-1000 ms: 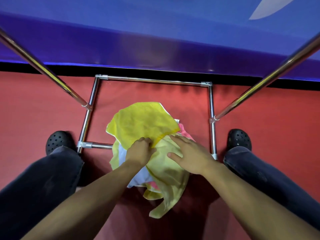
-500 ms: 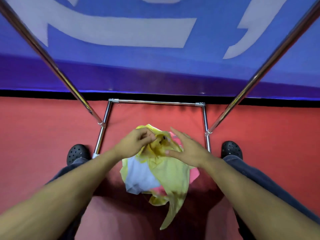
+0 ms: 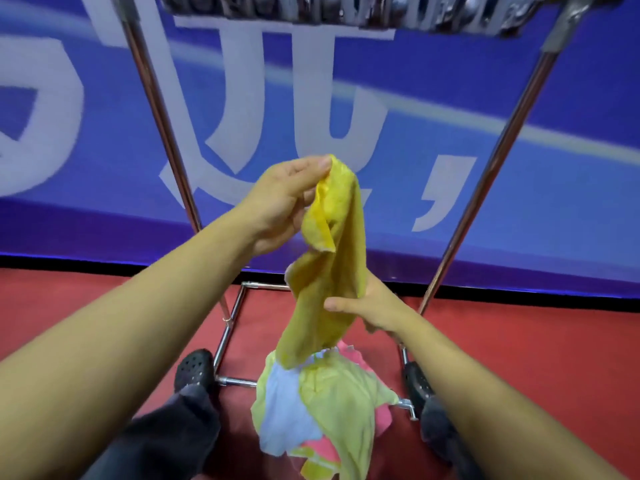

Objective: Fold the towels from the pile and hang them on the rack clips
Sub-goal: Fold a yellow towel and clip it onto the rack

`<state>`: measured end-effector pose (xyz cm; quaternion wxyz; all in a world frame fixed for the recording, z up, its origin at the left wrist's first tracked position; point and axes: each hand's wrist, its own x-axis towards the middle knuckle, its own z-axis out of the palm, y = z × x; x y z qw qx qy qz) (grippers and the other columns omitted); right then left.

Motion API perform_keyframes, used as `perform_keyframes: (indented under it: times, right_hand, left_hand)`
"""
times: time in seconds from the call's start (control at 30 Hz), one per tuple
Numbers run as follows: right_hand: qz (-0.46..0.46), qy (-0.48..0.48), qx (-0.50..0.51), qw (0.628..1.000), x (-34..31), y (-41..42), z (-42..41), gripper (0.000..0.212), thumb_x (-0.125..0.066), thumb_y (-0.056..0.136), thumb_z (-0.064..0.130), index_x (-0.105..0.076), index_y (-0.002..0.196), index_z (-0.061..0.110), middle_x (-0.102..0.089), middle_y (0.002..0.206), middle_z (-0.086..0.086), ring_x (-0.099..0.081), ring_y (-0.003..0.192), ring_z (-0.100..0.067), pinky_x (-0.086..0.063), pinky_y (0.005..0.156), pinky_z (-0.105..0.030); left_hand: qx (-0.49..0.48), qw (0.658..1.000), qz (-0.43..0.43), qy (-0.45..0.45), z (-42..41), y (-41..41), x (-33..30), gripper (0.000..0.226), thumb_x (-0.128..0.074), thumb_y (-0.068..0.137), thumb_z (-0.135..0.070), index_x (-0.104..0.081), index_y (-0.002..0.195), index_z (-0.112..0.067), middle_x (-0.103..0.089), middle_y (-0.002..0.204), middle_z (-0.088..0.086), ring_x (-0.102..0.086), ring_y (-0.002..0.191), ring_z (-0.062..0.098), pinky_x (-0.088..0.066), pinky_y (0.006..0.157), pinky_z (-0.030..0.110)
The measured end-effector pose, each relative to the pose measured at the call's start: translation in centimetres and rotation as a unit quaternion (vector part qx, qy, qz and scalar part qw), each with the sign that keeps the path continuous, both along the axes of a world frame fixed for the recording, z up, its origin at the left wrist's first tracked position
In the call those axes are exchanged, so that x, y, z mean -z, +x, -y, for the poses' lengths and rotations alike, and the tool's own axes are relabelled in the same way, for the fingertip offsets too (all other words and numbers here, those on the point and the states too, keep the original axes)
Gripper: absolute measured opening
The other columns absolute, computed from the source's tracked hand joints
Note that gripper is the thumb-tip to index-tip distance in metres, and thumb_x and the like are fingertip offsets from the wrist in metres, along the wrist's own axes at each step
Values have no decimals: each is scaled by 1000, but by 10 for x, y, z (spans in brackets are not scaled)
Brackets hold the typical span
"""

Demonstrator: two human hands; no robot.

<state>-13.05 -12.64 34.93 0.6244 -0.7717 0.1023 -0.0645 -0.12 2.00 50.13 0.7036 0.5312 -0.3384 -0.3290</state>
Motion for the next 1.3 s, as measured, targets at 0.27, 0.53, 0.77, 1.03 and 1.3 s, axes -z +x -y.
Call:
perform_keyframes:
  times: [0.27, 0.53, 0.77, 1.03, 1.3]
  right_hand:
    - [-14, 53, 20, 998, -13, 14, -34, 46, -88, 76, 15, -65, 116, 8, -75, 78, 8, -67, 62, -2, -51, 53, -18]
    - [5, 202, 38, 979, 15, 10, -30, 120, -94, 60, 18, -26, 158, 31, -66, 137, -1, -67, 120, -21, -55, 99, -45]
    - [44, 338, 65, 938, 10, 20, -22, 112, -76, 76, 3, -15, 155, 54, -72, 126, -13, -71, 110, -30, -61, 86, -44]
    - [-41, 87, 62, 993, 42, 32, -1, 115, -80, 87, 14, 3, 159, 47, -45, 148, 21, -51, 107, 26, -47, 92, -11]
    - [-49, 83, 68, 993, 84, 15, 1, 89, -71, 95, 23, -12, 160, 43, -49, 146, 29, -55, 127, 4, -47, 110, -34]
  left_hand:
    - [-40, 988, -109, -99, 6, -4, -63, 32, -44, 108, -24, -64, 110, 1, -73, 91, 11, -71, 80, 19, -62, 71, 34]
    - [-189, 964, -177, -57, -4, 42, 21, 29, -49, 107, -23, -62, 121, -1, -69, 117, 13, -73, 99, 19, -61, 85, 33]
    - [9, 956, -253, 147, -26, 1, 171, 82, -37, 95, -75, -57, 144, -12, -58, 146, 17, -55, 134, 35, -41, 114, 51]
    - [-105, 969, -73, 210, -6, -26, 214, 44, -52, 102, -45, -77, 105, -9, -80, 96, 11, -75, 93, 19, -57, 91, 36]
    - [-132, 963, 31, 231, 10, -19, 238, 67, -39, 100, -65, -66, 106, -5, -75, 91, 12, -64, 81, 13, -55, 88, 50]
